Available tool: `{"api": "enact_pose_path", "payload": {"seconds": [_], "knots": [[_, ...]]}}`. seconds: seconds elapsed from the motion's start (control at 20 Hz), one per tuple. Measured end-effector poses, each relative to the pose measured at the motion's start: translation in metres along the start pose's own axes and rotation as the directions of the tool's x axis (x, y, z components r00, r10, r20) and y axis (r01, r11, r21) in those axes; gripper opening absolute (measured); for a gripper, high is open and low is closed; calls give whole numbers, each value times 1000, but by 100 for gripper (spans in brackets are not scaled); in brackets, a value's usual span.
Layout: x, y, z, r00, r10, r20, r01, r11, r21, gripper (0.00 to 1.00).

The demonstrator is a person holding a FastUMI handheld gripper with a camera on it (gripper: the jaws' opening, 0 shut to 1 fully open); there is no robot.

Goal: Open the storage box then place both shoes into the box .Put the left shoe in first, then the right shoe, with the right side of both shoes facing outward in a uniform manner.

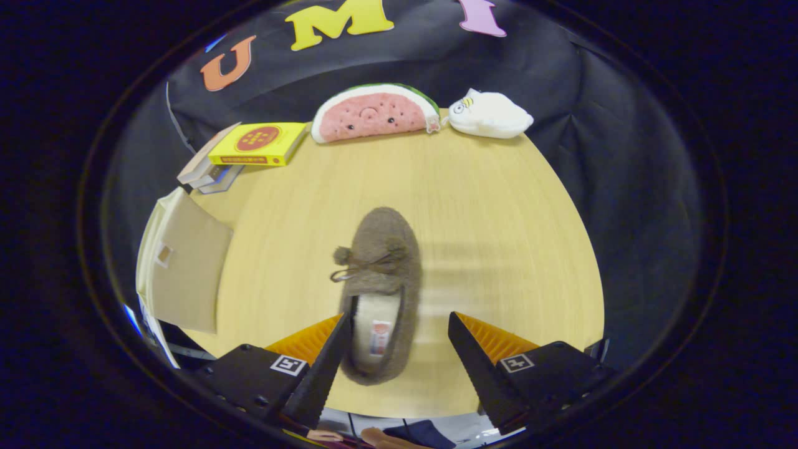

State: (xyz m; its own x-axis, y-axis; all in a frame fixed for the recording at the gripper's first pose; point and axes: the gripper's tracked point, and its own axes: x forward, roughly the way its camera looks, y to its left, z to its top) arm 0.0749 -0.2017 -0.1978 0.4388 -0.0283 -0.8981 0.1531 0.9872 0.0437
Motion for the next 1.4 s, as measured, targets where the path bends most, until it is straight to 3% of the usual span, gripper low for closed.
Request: {"api": "enact_pose_path", "payload": {"seconds": [0.3,0.35,0.55,0.6,0.75,1.05,1.25,1.4], "knots": [[45,-2,1,997,49,-56,-46,997,62,96],[47,7,0,994,88,-58,-85,995,54,86],[50,24,2,983,178,-50,-174,982,77,26],[48,22,1,980,188,-62,-183,980,78,25],[50,19,2,968,243,-70,-227,957,182,1],[14,17,3,931,363,-28,-339,892,297,1],[-25,25,14,937,350,21,-342,901,265,1],[-65,55,25,920,387,60,-389,889,242,0]]}}
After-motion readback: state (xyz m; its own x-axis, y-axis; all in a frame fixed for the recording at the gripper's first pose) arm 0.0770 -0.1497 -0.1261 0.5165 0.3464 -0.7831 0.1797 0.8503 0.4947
